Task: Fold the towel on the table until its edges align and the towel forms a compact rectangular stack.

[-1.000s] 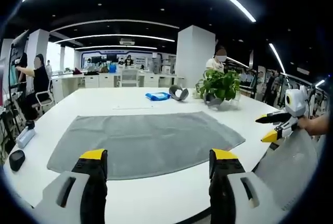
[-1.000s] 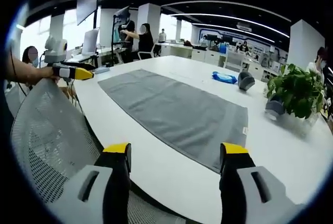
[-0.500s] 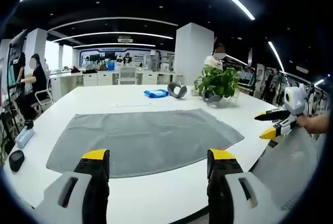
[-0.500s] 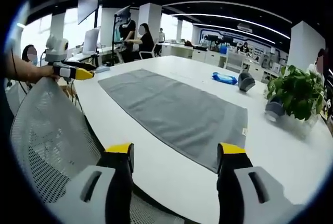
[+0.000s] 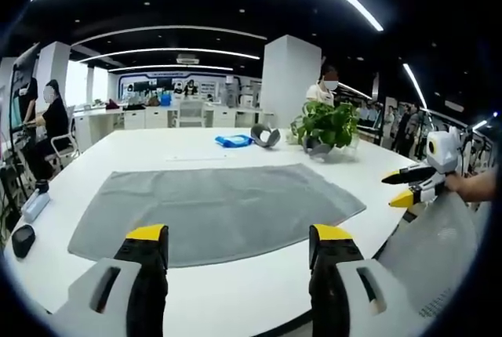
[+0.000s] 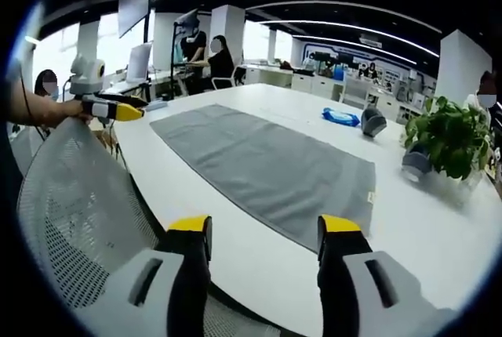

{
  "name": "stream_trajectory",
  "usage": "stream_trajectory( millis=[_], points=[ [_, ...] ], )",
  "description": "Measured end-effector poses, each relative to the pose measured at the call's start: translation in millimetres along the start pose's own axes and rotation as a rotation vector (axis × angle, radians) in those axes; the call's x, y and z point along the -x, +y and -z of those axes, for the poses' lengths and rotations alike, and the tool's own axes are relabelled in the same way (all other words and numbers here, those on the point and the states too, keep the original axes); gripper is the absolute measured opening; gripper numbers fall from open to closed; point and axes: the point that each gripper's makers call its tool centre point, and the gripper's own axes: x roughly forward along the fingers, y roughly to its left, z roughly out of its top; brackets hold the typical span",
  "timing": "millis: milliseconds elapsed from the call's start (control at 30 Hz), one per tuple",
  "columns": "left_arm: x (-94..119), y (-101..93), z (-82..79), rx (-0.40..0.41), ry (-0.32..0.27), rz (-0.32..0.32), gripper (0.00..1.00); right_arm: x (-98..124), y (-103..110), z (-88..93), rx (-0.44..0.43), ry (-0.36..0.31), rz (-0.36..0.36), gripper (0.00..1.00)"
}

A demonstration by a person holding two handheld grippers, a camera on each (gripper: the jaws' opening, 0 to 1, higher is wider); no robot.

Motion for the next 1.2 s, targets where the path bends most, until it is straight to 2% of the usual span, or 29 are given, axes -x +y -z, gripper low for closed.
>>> stream_trajectory(
  millis=[300,500,667,767,867,967,1100,1133,1167,1200],
  points=[
    [0,0.6,4.0,-0.004,0.023,-0.006,0.74,0,3,0.0,-0.004,-0.006,-0.023,0.46],
    [0,0.1,4.6,0.017,0.026,-0.004,0.71,0,5,2.1,0.007,0.006,-0.039,0.33],
    [1,3.1,4.9,0.026,0.029,-0.02,0.7,-1,11,2.4,-0.003,0.008,-0.077,0.27],
    [2,5.1,4.1,0.029,0.022,-0.035,0.69,0,9,-1.2,-0.003,-0.015,-0.073,0.25],
    [-1,6.4,8.0,0.053,0.048,-0.032,0.67,0,5,4.2,-0.023,0.011,-0.055,0.25],
    [-3,-3.6,15.5,0.02,0.1,0.018,0.65,-1,3,8.8,-0.029,0.033,-0.045,0.27],
    [-7,-17.3,20.4,-0.001,0.134,0.105,0.68,-1,1,13.2,-0.054,0.053,-0.042,0.29],
    [-9,-28.4,17.4,0.01,0.114,0.189,0.73,0,0,12.7,-0.062,0.048,-0.04,0.28],
    [-10,-35.3,16.0,0.071,0.108,0.242,0.77,0,-1,11.6,-0.069,0.041,-0.039,0.29],
    [-10,-42.9,15.8,0.174,0.122,0.308,0.79,0,-1,10.1,-0.079,0.034,-0.045,0.3]
  ],
)
